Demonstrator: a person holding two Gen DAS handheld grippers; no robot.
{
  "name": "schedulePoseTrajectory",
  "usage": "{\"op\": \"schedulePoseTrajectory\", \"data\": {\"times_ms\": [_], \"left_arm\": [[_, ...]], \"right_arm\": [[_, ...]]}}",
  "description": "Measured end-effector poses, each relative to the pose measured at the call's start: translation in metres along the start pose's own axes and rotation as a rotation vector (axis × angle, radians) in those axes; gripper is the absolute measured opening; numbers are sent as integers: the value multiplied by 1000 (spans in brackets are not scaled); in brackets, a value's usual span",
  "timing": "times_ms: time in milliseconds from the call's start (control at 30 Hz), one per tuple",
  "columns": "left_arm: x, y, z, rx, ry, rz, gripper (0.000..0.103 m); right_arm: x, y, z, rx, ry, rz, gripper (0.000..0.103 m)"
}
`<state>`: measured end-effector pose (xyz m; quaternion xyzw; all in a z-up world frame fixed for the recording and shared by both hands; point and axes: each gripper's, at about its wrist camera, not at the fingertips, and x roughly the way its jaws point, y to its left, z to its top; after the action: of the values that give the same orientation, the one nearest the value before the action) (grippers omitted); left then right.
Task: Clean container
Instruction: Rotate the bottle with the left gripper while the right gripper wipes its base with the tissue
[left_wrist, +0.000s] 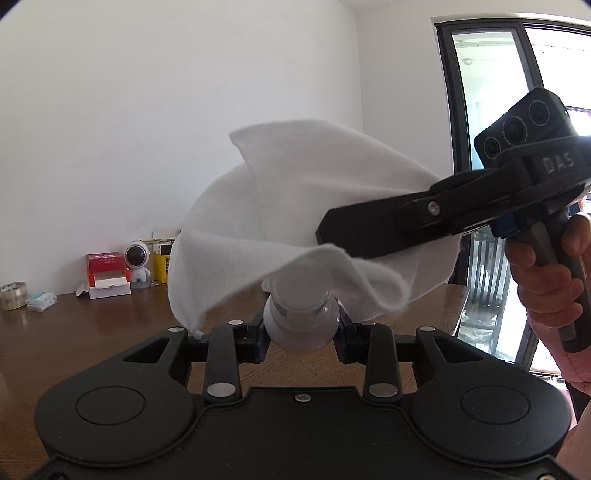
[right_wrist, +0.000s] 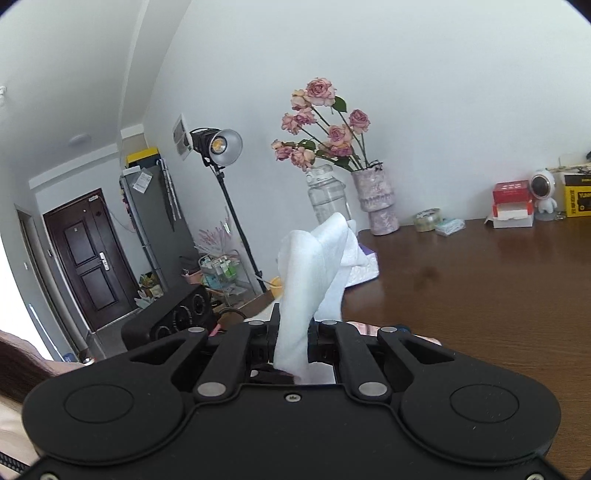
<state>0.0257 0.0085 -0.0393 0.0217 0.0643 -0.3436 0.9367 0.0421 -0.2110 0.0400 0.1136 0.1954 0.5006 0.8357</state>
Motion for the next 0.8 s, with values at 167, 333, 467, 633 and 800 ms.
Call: {"op": "schedulePoseTrajectory", "data": {"times_ms": [167, 333, 467, 633, 800], "left_arm": [[-4, 3, 0, -7, -7, 12, 33], [-6, 10, 5, -43, -14, 22, 33], [-2, 16, 15, -93, -13, 29, 33], [19, 35, 28, -203, 3, 34, 33], [35, 51, 40, -310, 11, 37, 33]], "right_arm": [[-10, -34, -7, 56, -11, -179, 7], [-13, -63, -25, 105, -12, -296, 7], [-7, -63, -42, 66, -6, -368, 7], [13, -40, -54, -42, -15, -377, 7], [39, -13, -60, -165, -11, -330, 7]]}}
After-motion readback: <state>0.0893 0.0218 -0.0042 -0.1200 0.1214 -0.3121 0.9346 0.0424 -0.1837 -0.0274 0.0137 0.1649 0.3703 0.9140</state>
